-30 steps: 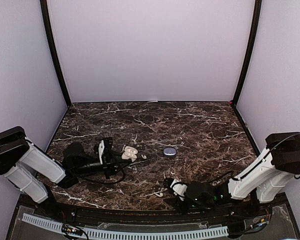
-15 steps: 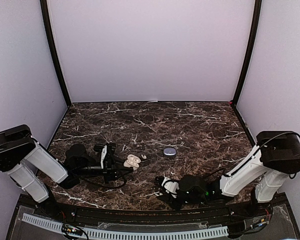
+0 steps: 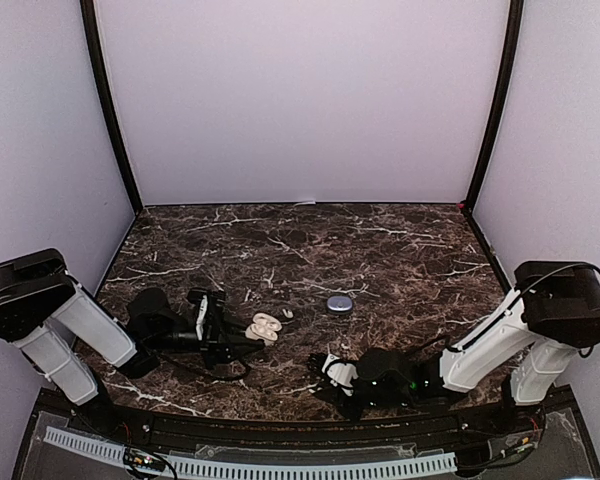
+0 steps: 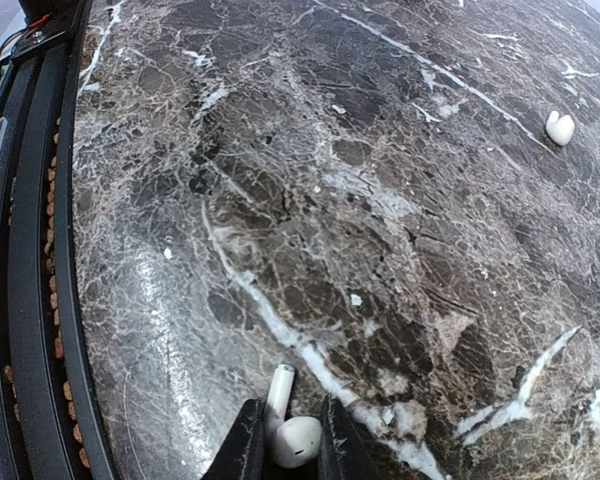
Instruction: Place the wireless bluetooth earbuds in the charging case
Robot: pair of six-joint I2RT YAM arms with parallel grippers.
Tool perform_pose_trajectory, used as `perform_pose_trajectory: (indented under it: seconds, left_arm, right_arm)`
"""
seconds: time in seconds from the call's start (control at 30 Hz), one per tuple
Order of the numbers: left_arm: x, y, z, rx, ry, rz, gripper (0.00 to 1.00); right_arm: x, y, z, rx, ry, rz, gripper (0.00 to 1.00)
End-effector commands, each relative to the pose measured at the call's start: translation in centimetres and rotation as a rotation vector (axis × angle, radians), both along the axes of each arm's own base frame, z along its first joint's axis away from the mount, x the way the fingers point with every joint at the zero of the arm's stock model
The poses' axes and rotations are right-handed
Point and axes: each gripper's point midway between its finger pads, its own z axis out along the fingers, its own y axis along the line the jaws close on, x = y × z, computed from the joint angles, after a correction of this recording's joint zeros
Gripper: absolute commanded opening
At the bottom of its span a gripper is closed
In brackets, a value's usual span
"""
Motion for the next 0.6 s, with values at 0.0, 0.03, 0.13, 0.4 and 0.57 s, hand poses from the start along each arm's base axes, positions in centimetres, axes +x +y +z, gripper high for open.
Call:
perform_pose_trajectory:
  seconds: [0.0, 0.03, 0.13, 0.4, 0.57]
  left_arm:
    - [-3.5, 1.1, 1.9, -0.101, -0.197, -0.153, 0.01]
    - [-4.3, 1.4, 2.0, -0.119, -0.254, -0.182, 0.0]
    - [-6.5, 2.4, 2.2, -0.171, -0.429, -0.255, 0.0]
    - [-6.9, 2.1, 2.3, -0.195, -0.584, -0.298, 0.0]
    - [-5.9, 1.9, 2.3, -0.194, -0.744, -0.224, 0.0]
  right_arm:
    - [-0.2, -1.9, -1.4, -0.086, 0.022, -0.014, 0.14]
    - [-0.2, -1.9, -1.2, -0.081, 0.019, -0.017, 0.14]
    - [-0.1, -2.0, -1.0, -0.078, 0.017, -0.023, 0.13]
    - [0.1, -1.9, -0.4, -0.07, 0.011, -0.033, 0.13]
    - [0.4, -2.0, 0.3, -0.066, -0.009, -0.038, 0.13]
